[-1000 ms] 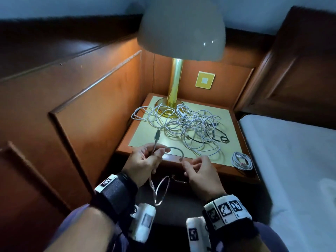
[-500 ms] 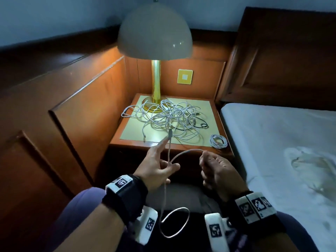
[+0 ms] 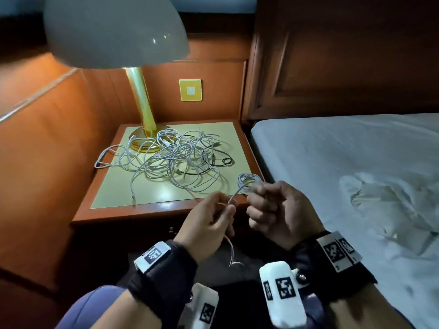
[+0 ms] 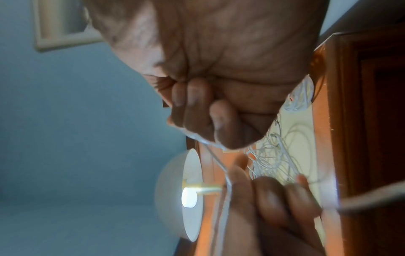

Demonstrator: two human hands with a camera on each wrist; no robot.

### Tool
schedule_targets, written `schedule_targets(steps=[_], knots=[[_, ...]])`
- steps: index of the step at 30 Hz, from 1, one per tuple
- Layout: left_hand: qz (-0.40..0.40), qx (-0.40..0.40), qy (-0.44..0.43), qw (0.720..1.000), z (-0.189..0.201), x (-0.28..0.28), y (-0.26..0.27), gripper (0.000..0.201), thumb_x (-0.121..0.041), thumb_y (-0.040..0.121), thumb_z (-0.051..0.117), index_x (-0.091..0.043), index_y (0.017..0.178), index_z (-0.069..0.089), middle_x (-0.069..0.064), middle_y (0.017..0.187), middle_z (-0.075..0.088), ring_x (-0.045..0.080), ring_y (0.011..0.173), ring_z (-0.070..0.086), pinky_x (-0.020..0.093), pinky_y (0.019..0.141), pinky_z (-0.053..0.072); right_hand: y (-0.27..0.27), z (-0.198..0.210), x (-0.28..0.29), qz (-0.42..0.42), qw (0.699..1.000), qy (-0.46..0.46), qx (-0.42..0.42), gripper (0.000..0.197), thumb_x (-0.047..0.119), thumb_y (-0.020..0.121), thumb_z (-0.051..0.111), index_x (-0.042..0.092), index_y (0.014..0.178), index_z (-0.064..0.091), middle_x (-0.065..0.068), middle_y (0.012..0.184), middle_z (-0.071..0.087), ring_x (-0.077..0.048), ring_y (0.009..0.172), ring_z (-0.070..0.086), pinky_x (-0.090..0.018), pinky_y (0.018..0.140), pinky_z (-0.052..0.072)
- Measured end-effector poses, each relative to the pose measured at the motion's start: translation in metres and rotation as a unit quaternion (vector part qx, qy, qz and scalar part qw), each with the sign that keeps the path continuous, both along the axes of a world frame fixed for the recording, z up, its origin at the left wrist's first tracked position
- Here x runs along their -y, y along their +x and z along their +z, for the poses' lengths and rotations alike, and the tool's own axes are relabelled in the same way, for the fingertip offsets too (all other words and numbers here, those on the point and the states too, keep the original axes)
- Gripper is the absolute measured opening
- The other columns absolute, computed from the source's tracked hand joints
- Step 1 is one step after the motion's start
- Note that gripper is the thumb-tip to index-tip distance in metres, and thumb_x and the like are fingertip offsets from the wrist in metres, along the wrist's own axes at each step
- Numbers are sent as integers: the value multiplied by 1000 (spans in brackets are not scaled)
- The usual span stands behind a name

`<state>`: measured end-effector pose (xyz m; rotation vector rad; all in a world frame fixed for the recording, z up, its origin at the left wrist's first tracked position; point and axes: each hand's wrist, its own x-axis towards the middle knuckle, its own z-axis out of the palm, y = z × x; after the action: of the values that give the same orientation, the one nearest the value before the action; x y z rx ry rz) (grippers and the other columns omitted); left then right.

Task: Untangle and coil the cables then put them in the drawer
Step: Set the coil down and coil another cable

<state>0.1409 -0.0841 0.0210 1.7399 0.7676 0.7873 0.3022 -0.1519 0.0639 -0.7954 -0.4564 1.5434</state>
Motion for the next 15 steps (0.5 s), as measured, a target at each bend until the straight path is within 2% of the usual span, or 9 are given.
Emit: schedule_targets(steps=[2, 4, 6, 7, 8, 10, 12, 13, 15], knots=[[36, -50, -21, 998, 2, -14, 1, 15, -35, 98, 57, -22, 90, 56, -7, 64, 58, 15, 52, 54, 42, 60, 54, 19, 0, -5, -108, 994, 17, -29, 21, 16, 91, 33, 17, 77, 48, 5, 60, 25, -11, 47, 24, -25, 47, 24], [72, -120, 19, 990, 2, -31, -4, 17, -35, 97, 60, -22, 86, 58, -6, 64, 56, 13, 53, 49, 26, 56, 47, 40, 0, -7, -219, 975, 19, -40, 25, 14, 93, 33, 18, 80, 53, 5, 64, 36, -11, 50, 33, -26, 52, 31], [108, -177, 70, 976, 1, -41, -10, 18, -33, 95, 63, -21, 82, 60, -5, 61, 53, 14, 53, 43, 16, 49, 34, 52, 0, -7, -296, 955, 5, -9, 24, 13, 92, 35, 17, 80, 55, 1, 70, 50, -14, 53, 43, -27, 54, 35], [124, -191, 85, 970, 2, -43, -11, 17, -31, 94, 64, -22, 80, 61, -5, 61, 52, 14, 55, 44, 15, 50, 34, 54, -2, -6, -313, 949, -5, 29, 23, 12, 92, 36, 16, 79, 55, -2, 73, 55, -15, 54, 46, -26, 52, 36], [131, -198, 96, 967, 2, -42, -11, 17, -29, 93, 66, -23, 78, 62, -5, 62, 52, 13, 57, 46, 13, 52, 36, 54, -2, -6, -314, 946, -13, 84, 23, 12, 93, 38, 14, 76, 54, -5, 74, 61, -17, 55, 49, -26, 50, 36], [110, -198, 122, 966, 1, -35, -8, 19, -28, 90, 69, -28, 73, 62, -6, 64, 56, 8, 59, 50, 11, 54, 38, 46, -7, -6, -271, 928, -20, 254, 21, 16, 89, 41, 11, 72, 52, -4, 82, 72, -21, 54, 53, -28, 47, 35], [67, -173, 159, 970, 1, -26, -4, 17, -27, 88, 73, -29, 73, 65, -8, 65, 61, 7, 65, 55, 10, 58, 39, 34, -13, -7, -189, 887, -20, 421, 22, 22, 85, 40, 9, 72, 52, -1, 94, 76, -24, 52, 60, -30, 47, 36], [53, -153, 170, 972, 2, -23, -3, 15, -26, 87, 75, -29, 74, 67, -8, 67, 62, 7, 68, 56, 11, 61, 40, 28, -17, -7, -143, 874, -25, 464, 24, 21, 89, 39, 9, 73, 53, 0, 98, 76, -26, 53, 62, -30, 48, 36], [40, -104, 179, 977, 4, -21, -3, 13, -23, 86, 76, -29, 77, 68, -8, 71, 65, 9, 71, 59, 15, 66, 44, 16, -20, -5, -65, 878, -42, 473, 28, 12, 98, 34, 9, 77, 53, -2, 97, 77, -27, 53, 62, -30, 47, 36]])
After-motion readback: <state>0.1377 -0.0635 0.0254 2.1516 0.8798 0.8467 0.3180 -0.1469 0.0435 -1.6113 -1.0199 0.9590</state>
